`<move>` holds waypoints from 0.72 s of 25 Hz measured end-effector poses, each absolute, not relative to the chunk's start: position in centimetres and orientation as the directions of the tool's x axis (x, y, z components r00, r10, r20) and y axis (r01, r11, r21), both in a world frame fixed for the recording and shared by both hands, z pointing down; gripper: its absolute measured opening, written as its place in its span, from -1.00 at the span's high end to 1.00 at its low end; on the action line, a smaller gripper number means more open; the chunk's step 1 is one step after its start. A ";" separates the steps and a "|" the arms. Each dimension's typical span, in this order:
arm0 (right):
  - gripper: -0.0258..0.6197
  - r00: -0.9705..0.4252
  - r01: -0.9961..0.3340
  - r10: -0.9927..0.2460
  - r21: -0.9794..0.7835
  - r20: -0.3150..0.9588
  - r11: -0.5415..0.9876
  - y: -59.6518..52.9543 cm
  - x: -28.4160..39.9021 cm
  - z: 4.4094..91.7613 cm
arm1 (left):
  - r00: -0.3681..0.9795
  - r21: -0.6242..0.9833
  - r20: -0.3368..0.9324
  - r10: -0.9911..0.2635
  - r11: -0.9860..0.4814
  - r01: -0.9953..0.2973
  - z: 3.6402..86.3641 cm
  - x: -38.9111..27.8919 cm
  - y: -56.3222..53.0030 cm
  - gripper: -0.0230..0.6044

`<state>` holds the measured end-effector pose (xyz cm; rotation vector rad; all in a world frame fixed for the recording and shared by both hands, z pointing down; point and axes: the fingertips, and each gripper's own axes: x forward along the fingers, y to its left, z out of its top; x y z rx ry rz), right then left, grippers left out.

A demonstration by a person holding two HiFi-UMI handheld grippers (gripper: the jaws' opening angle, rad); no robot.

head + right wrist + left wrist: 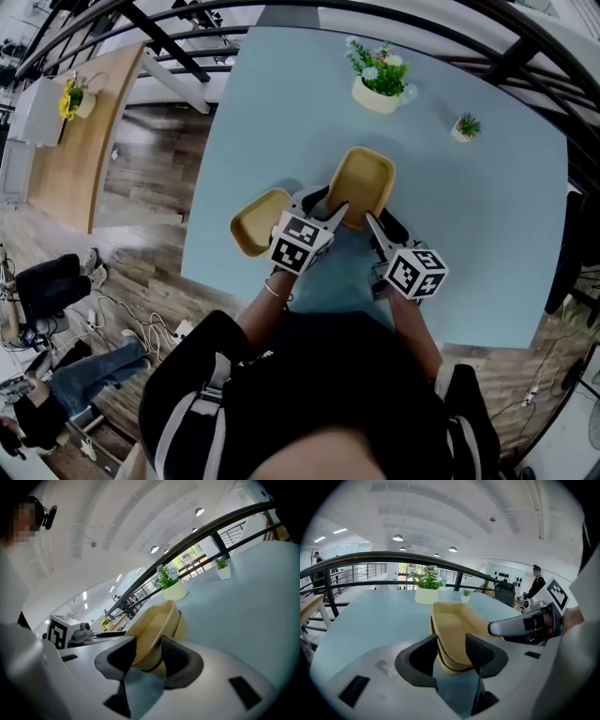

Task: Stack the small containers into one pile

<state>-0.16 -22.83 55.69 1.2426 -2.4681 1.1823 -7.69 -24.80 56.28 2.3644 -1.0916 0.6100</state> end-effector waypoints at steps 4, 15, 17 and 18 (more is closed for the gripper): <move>0.37 -0.637 -0.740 -0.635 -0.579 0.438 0.342 -22.8 0.1 55.6 | 0.579 0.215 0.562 -0.591 -0.571 -0.792 56.3 -8.3 -24.7 0.38; 0.38 -0.568 -0.772 -0.715 -0.565 0.408 0.292 -22.0 1.2 54.2 | 0.643 0.243 0.439 -0.627 -0.607 -0.757 53.7 -9.4 -24.1 0.39; 0.45 -0.552 -0.768 -0.744 -0.577 0.377 0.277 -21.9 1.4 53.8 | 0.672 0.252 0.398 -0.625 -0.630 -0.735 52.9 -9.5 -23.7 0.39; 0.50 -0.544 -0.765 -0.758 -0.584 0.360 0.272 -21.9 1.4 53.5 | 0.684 0.256 0.379 -0.624 -0.639 -0.725 52.6 -9.6 -23.4 0.41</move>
